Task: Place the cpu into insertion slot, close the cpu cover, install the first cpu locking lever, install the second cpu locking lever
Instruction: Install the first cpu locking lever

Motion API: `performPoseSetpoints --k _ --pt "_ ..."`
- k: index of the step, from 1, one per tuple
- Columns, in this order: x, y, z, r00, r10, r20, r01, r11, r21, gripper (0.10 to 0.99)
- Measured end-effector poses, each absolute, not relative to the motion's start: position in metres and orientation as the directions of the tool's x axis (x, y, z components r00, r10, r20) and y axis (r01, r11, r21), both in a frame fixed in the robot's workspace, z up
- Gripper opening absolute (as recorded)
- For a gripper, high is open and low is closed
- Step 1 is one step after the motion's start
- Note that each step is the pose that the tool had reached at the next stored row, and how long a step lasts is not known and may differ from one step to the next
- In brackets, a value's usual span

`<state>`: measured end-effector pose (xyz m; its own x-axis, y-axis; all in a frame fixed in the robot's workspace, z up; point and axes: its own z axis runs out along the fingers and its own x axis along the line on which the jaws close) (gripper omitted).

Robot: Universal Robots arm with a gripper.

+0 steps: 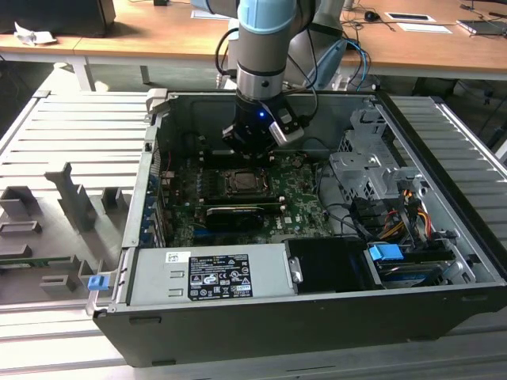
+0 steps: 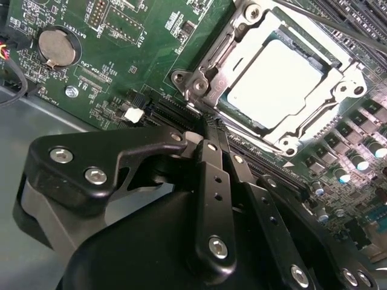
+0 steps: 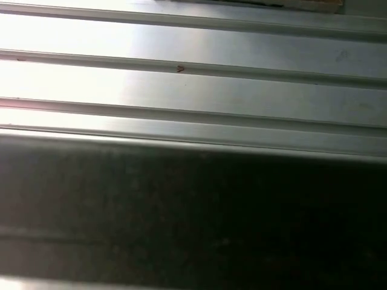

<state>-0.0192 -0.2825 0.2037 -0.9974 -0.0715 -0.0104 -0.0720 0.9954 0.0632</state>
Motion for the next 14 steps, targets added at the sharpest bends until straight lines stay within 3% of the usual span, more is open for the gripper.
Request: performPoseSetpoints --k 8,14 --pt "-0.0189 -0.2825 0.202 -0.997 -0.07 -0.01 -0.071 0.996 0.057 0.106" --pt "-0.0187 -0.2825 0.2025 -0.997 -0.07 -0.012 -0.071 0.994 0.085 0.106"
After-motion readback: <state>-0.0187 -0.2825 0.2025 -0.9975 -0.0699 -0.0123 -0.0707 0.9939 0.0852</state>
